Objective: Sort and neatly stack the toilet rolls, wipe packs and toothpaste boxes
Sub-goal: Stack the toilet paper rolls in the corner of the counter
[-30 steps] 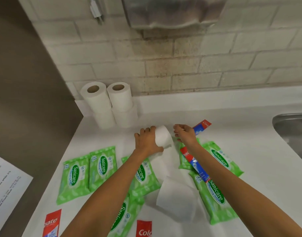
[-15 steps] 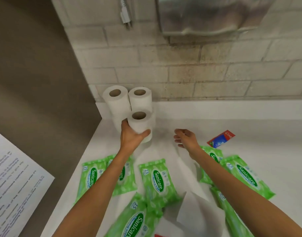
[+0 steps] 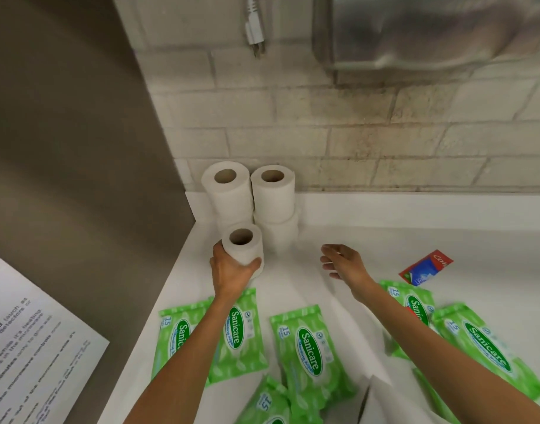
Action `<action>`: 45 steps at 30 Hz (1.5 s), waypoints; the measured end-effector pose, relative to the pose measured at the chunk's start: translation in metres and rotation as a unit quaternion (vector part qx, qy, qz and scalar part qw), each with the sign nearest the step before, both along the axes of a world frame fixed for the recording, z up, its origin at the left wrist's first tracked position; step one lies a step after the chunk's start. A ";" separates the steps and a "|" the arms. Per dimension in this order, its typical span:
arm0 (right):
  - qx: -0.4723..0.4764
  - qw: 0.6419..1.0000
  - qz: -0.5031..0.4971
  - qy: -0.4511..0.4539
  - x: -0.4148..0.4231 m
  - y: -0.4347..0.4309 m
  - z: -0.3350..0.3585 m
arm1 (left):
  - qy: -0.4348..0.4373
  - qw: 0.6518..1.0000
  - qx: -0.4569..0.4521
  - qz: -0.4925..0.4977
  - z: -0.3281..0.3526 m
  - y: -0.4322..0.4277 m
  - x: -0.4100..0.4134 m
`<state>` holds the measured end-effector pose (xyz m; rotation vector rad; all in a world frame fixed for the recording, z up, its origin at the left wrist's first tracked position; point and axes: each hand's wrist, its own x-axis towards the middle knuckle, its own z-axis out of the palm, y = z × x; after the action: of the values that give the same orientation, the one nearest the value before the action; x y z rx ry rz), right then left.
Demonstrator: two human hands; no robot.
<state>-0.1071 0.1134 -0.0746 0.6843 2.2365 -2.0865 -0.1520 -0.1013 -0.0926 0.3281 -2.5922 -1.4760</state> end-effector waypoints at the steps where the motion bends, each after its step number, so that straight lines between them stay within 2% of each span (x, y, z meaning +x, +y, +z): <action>1: 0.003 1.000 0.001 -0.001 -0.001 0.000 -0.001 | 0.000 1.000 0.001 0.005 -0.003 -0.002 0.000; 7: 0.004 1.000 0.007 -0.008 -0.003 -0.003 -0.006 | -0.005 0.999 0.006 0.035 -0.008 -0.012 -0.003; 31: 0.010 1.000 0.013 -0.016 -0.001 -0.003 0.002 | 0.008 1.000 0.004 0.013 -0.010 -0.019 -0.015; 36: 0.014 1.000 0.013 -0.019 0.002 -0.001 0.003 | -0.017 1.000 0.015 -0.016 -0.011 -0.022 -0.017; 41: 0.018 0.999 0.019 -0.023 0.011 0.002 0.008 | -0.078 0.995 0.035 -0.043 -0.007 -0.027 -0.010; 45: 0.019 0.999 0.036 -0.025 0.030 0.005 0.020 | -0.086 0.994 0.051 -0.042 0.003 -0.028 0.012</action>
<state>-0.0767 0.1180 -0.0546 0.6404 2.2446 -1.9764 -0.1403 -0.1296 -0.0896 0.3771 -2.6995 -1.6824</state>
